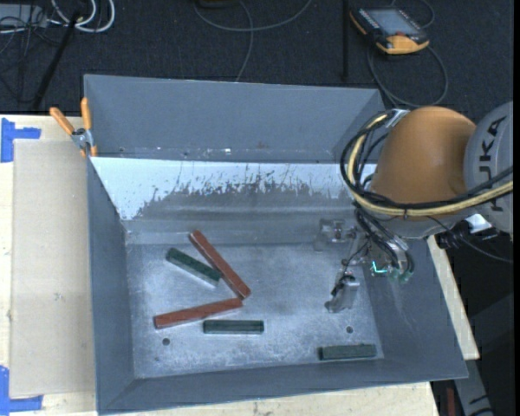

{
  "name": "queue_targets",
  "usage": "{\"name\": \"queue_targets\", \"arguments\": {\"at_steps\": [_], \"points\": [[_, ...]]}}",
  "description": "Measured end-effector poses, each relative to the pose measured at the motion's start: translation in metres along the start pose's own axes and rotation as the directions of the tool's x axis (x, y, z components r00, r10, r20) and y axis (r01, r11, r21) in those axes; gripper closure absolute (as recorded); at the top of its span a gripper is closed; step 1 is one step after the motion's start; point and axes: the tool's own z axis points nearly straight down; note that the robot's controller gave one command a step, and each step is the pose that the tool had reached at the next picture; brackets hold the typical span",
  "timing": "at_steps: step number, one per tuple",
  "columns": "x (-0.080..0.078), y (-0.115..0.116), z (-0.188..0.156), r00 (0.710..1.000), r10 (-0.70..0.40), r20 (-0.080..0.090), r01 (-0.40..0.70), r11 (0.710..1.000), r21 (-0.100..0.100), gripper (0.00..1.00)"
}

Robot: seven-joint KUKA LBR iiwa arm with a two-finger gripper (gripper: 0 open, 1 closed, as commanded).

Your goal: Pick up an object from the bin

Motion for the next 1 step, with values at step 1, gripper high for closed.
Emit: {"name": "queue_targets", "arguments": {"at_steps": [1], "points": [[0.0539,0.0256,0.0866,0.996,-0.092,-0.004,0.092,0.996,-0.001,0.00]]}}
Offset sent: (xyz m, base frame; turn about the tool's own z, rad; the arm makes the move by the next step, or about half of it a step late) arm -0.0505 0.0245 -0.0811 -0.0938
